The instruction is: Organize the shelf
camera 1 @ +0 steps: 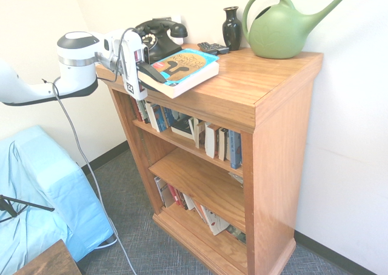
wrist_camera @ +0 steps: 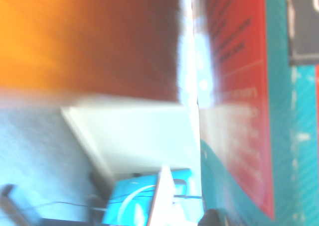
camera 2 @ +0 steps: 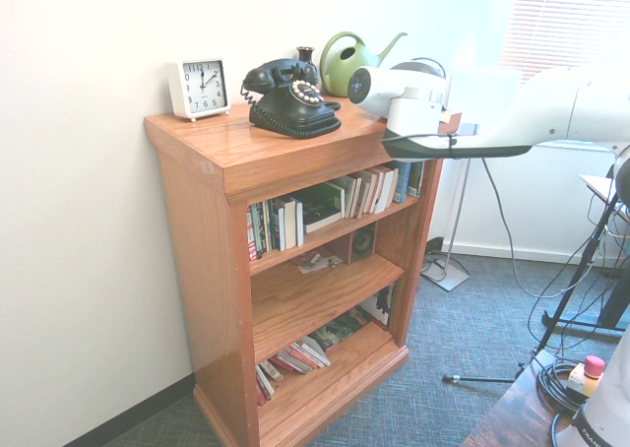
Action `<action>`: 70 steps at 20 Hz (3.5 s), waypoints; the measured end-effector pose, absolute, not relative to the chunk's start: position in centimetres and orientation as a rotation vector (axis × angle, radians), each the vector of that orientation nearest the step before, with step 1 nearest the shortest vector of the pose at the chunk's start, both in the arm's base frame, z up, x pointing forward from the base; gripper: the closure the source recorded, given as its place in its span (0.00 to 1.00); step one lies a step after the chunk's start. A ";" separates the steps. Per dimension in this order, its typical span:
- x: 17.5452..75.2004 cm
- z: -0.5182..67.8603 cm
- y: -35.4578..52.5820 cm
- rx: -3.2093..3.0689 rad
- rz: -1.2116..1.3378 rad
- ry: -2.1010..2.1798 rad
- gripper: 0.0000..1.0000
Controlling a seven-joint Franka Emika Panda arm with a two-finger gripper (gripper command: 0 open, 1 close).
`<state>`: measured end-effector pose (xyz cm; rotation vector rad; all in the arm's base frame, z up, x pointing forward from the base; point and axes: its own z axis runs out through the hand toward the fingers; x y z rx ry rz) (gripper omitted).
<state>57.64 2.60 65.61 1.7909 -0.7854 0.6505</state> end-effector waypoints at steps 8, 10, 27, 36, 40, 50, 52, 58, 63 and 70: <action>48.7 70.1 3.5 2.049 0.707 -0.905 1.00; 46.4 70.3 3.5 2.110 0.727 -0.934 1.00; 33.4 62.4 6.8 2.685 0.880 -1.039 1.00; 35.4 56.0 8.1 2.900 0.796 -1.006 1.00; 38.0 53.0 7.9 2.964 0.757 -0.969 1.00; 42.6 46.0 9.2 3.052 0.629 -0.902 1.00; 43.5 45.0 9.3 3.069 0.612 -0.892 1.00; 46.7 43.5 11.0 3.116 0.544 -0.865 1.00; 48.4 42.5 12.2 3.142 0.499 -0.848 1.00; 49.8 41.9 11.1 3.136 0.478 -0.903 1.00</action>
